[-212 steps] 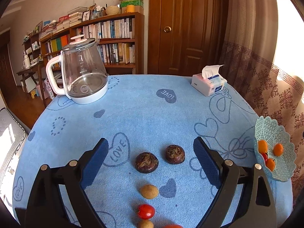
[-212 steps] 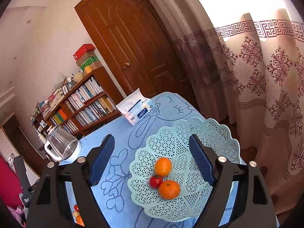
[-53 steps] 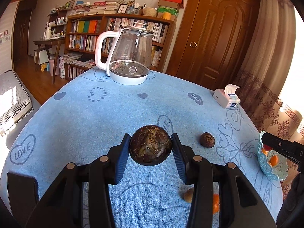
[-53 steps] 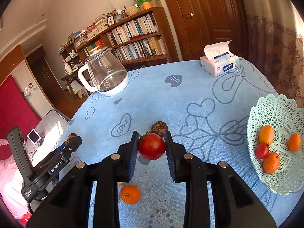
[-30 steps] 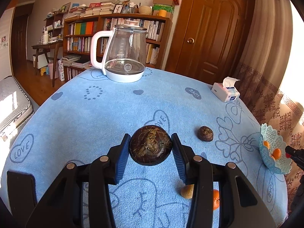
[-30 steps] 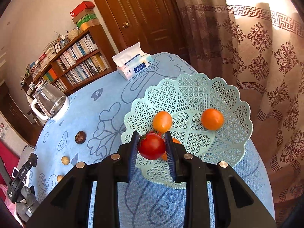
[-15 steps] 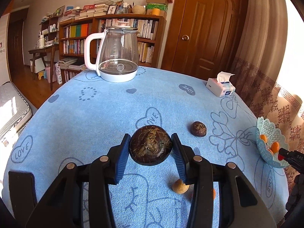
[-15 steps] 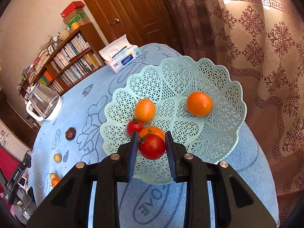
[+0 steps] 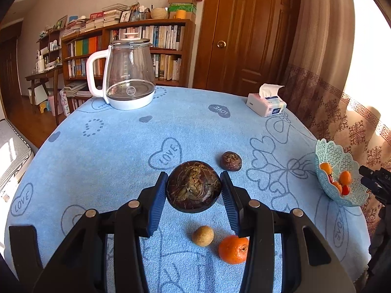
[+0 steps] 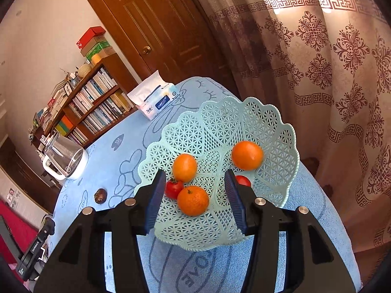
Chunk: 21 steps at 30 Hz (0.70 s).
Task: Organize fruits
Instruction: 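Lower the dark brown fruit into the green basket and open the left tool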
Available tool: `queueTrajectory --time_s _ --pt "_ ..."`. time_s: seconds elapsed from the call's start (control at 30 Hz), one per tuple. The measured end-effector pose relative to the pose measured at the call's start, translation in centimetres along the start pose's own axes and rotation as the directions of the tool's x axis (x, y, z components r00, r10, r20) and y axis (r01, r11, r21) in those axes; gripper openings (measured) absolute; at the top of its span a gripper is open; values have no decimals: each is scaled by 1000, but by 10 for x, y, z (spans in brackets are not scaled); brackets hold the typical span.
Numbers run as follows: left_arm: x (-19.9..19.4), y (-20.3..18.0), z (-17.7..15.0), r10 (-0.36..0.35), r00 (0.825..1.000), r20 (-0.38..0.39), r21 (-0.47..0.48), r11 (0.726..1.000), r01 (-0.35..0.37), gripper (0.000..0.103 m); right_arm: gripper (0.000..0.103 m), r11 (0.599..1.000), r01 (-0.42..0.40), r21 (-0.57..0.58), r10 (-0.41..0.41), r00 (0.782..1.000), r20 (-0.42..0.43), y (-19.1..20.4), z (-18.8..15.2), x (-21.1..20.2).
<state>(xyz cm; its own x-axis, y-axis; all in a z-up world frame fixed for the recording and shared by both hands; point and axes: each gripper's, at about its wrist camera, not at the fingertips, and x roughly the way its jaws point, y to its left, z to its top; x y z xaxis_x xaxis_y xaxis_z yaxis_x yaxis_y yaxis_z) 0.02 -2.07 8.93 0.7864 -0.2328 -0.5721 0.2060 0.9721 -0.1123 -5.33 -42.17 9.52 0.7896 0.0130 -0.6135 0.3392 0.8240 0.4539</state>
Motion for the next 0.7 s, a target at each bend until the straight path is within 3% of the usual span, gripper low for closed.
queueTrajectory --time_s 0.33,0.7 --pt "9 -62 4 -113 993 -45 97 988 117 44 67 1000 -10 8 9 993 122 -4 20 -19" --pt "26 -157 6 -282 956 -86 240 925 294 44 70 998 -13 57 3 984 176 -20 31 -35"
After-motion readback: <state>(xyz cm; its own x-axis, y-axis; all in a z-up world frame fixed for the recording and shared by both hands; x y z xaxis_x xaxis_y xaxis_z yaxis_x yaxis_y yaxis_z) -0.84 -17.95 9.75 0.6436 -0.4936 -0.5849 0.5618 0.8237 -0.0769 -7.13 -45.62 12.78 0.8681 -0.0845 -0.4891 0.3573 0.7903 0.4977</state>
